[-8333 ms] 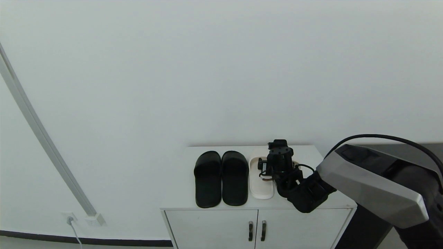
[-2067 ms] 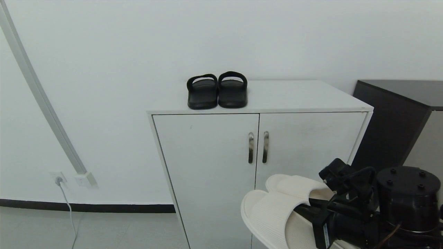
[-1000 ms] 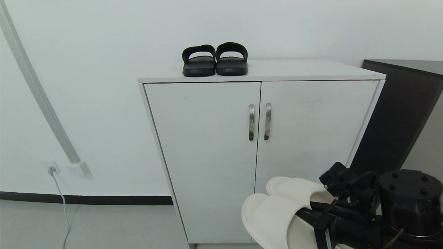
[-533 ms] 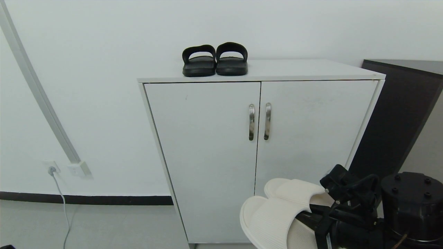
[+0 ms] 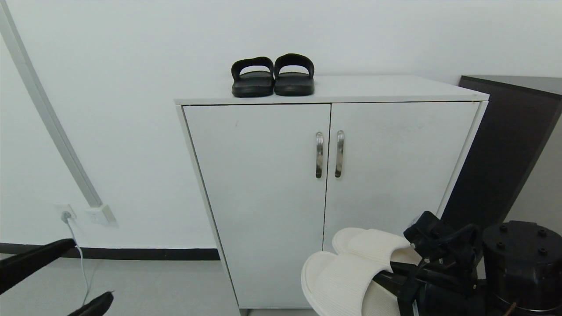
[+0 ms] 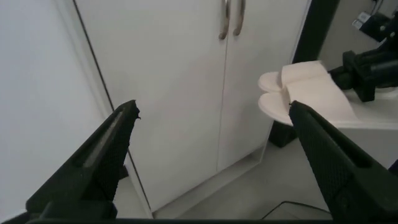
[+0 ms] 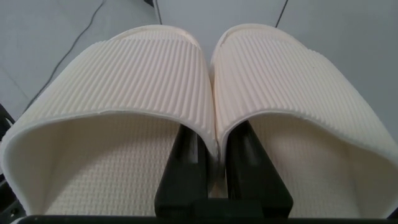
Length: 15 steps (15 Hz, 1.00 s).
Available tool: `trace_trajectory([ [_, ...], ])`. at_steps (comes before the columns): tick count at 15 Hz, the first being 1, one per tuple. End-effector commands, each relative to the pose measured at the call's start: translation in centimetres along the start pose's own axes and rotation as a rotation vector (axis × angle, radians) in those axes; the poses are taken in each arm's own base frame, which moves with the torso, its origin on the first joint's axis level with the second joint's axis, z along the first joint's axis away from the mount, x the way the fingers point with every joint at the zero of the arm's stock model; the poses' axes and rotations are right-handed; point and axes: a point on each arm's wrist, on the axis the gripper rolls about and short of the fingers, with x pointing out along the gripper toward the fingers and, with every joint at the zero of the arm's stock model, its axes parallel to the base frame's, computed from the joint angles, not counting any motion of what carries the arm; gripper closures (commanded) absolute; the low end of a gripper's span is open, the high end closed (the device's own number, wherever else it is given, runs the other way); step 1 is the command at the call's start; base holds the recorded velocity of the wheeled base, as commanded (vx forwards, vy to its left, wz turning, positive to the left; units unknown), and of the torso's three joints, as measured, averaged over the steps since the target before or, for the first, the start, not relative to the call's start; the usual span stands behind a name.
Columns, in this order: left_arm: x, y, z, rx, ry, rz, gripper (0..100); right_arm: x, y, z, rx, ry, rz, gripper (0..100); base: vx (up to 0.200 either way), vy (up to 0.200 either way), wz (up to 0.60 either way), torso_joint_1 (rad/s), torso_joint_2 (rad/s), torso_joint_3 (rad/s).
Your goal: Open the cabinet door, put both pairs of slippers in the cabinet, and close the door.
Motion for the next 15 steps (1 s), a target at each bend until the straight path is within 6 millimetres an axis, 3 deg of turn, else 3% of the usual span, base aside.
trace_trajectory([
  [1, 3.0, 0.8, 1.5, -0.009, 0.040, -0.071, 0, -0.1, 0.0, -0.1, 0.000, 0.003, 0.003, 100, 0.000, 0.000, 0.00, 0.000, 0.00, 0.000],
  [3, 4.9, 0.6, 2.6, -0.006, 0.059, -0.107, 0, -0.1, 0.1, -0.2, -0.002, 0.009, 0.012, 100, 0.000, 0.000, 0.00, 0.000, 0.00, 0.000],
  [6, 9.6, -0.5, 5.2, 0.025, 0.054, -0.128, 0, 0.2, 0.2, -0.5, -0.002, 0.025, 0.014, 100, 0.000, 0.000, 0.00, 0.000, 0.00, 0.000],
  [7, 12.2, -1.6, 5.9, 0.032, 0.068, -0.097, 0, 0.2, 0.2, -0.4, -0.002, 0.022, 0.014, 100, 0.000, 0.000, 0.00, 0.000, 0.00, 0.000],
  [12, 20.6, -5.4, 6.4, 0.016, -0.007, -0.317, 0, 0.3, 0.2, -0.3, -0.001, 0.019, 0.013, 100, 0.000, 0.000, 0.00, 0.000, 0.00, 0.000],
  [15, 23.6, -7.0, 7.2, 0.017, -0.025, -0.371, 0, 0.3, 0.2, -0.3, -0.001, 0.019, 0.013, 100, 0.000, 0.000, 0.00, 0.000, 0.00, 0.000],
])
